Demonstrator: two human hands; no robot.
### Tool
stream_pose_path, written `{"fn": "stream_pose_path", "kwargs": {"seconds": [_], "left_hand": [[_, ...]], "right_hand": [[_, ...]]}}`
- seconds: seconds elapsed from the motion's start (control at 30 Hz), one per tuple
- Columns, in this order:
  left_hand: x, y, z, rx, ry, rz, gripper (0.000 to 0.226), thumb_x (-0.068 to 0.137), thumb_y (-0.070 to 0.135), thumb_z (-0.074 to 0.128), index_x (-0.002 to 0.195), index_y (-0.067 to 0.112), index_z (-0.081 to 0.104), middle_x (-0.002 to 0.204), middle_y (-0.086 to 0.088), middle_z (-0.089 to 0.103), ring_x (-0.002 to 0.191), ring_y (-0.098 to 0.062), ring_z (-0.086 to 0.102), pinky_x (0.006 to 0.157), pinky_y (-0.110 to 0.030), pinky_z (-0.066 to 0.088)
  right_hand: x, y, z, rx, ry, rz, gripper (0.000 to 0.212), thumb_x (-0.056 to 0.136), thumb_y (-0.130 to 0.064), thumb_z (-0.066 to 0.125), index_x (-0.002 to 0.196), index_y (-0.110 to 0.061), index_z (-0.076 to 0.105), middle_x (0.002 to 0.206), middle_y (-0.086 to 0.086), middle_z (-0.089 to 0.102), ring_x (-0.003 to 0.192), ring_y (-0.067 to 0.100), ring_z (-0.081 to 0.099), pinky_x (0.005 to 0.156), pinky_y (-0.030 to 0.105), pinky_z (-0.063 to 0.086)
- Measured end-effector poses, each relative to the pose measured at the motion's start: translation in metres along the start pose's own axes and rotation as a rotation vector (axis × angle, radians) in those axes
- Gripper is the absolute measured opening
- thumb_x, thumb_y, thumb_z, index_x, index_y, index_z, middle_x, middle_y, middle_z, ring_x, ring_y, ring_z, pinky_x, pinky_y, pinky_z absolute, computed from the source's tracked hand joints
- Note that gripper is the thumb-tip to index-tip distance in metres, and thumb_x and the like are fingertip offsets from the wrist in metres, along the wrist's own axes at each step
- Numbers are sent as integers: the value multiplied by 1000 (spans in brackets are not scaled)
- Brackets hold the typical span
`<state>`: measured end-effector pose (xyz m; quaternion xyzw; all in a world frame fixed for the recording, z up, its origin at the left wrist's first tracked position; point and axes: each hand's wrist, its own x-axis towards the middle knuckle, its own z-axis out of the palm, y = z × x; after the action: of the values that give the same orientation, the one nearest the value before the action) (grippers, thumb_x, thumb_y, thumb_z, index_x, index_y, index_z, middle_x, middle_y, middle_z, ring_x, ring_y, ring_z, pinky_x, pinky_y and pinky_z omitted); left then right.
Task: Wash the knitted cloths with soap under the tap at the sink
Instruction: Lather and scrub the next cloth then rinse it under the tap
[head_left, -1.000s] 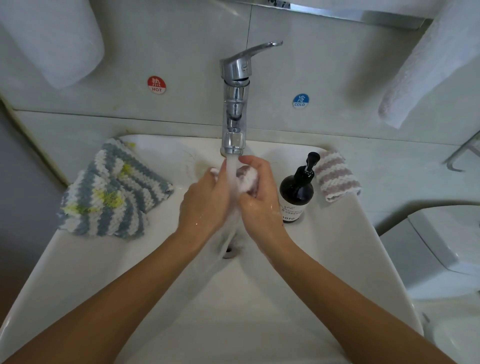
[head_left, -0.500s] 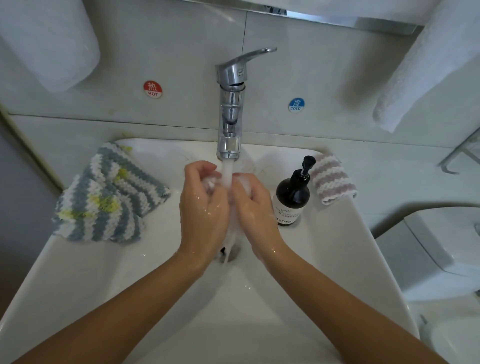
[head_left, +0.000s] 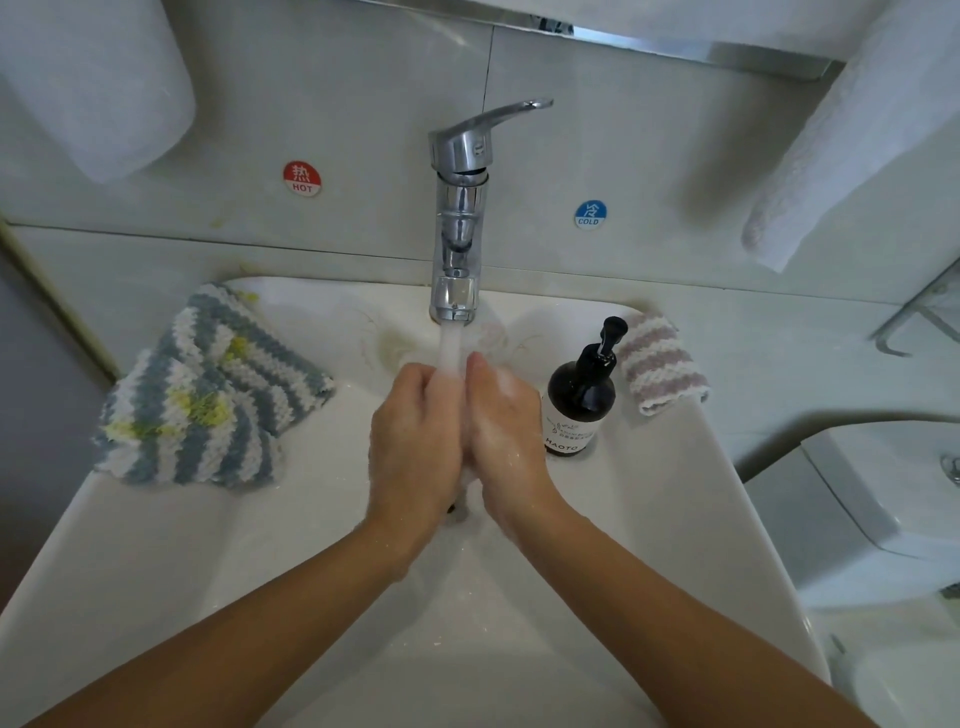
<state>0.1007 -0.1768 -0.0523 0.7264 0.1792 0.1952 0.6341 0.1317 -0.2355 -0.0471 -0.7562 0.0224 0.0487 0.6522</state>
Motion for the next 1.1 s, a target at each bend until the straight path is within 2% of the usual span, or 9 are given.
{"fn": "stream_pose_path", "kwargs": {"seconds": [0.1, 0.23, 0.4, 0.53, 0.67, 0.77, 0.97, 1.03, 1.1], "left_hand": [[7, -2, 0, 21, 76, 8, 27, 95, 39, 53, 75, 21, 58, 61, 8, 57, 55, -3, 54, 54, -21, 44], [19, -2, -6, -52, 194, 43, 31, 96, 32, 55, 73, 11, 60, 64, 6, 60, 61, -10, 57, 62, -29, 48], [23, 0, -9, -104, 296, 122, 21, 97, 25, 56, 84, 8, 55, 71, 7, 55, 63, 3, 53, 62, -14, 44], [23, -2, -6, -40, 233, 108, 8, 97, 22, 53, 93, 15, 51, 78, 11, 53, 66, 4, 51, 64, -8, 39], [21, -9, -4, 28, 71, -14, 18, 96, 37, 47, 94, 22, 56, 81, 9, 61, 73, -1, 59, 76, -32, 52], [20, -14, -4, 83, -53, -56, 31, 88, 58, 45, 98, 31, 56, 85, 9, 69, 82, -15, 67, 79, -48, 56], [11, -2, -2, 57, -15, 14, 18, 95, 44, 52, 108, 30, 55, 90, 13, 67, 79, 3, 65, 73, -25, 57], [10, 2, -3, -1, 56, -11, 12, 96, 36, 53, 106, 30, 55, 88, 16, 63, 74, 14, 60, 63, -12, 48], [10, 2, -4, -58, 126, -56, 5, 95, 39, 54, 99, 36, 54, 86, 18, 61, 73, 11, 60, 67, -19, 50]], "right_hand": [[-3, 2, 2, 52, -11, -71, 31, 96, -37, 48, 81, -12, 59, 79, 11, 64, 81, 32, 65, 75, 53, 54], [-6, 3, 2, 58, -172, 29, 3, 93, -48, 49, 96, -46, 48, 98, -3, 68, 90, 17, 68, 81, 47, 58], [-16, 4, 3, 181, -216, -5, 27, 96, -45, 52, 117, -31, 42, 108, 0, 63, 93, 17, 68, 68, 42, 62], [-11, 8, 1, 61, -75, -82, 20, 102, -38, 41, 117, -26, 48, 93, -6, 61, 76, 6, 61, 58, 11, 47], [-5, 14, 2, 125, 7, -21, 11, 101, -31, 43, 101, -33, 54, 89, -12, 62, 83, 7, 60, 82, 31, 50], [1, 4, -4, 306, 51, 61, 11, 100, -22, 46, 99, -25, 57, 90, -1, 66, 81, 17, 63, 76, 38, 51], [3, 1, -12, 192, 68, -90, 18, 100, -25, 49, 99, -10, 60, 89, 14, 66, 79, 21, 64, 78, 49, 56], [2, 2, -11, 148, 56, -161, 9, 99, -21, 51, 105, -17, 57, 89, 2, 66, 77, 10, 64, 78, 44, 58], [-2, 1, -11, 137, 1, -202, 17, 100, -16, 49, 113, -27, 51, 82, -15, 65, 70, 0, 62, 70, 31, 57]]}}
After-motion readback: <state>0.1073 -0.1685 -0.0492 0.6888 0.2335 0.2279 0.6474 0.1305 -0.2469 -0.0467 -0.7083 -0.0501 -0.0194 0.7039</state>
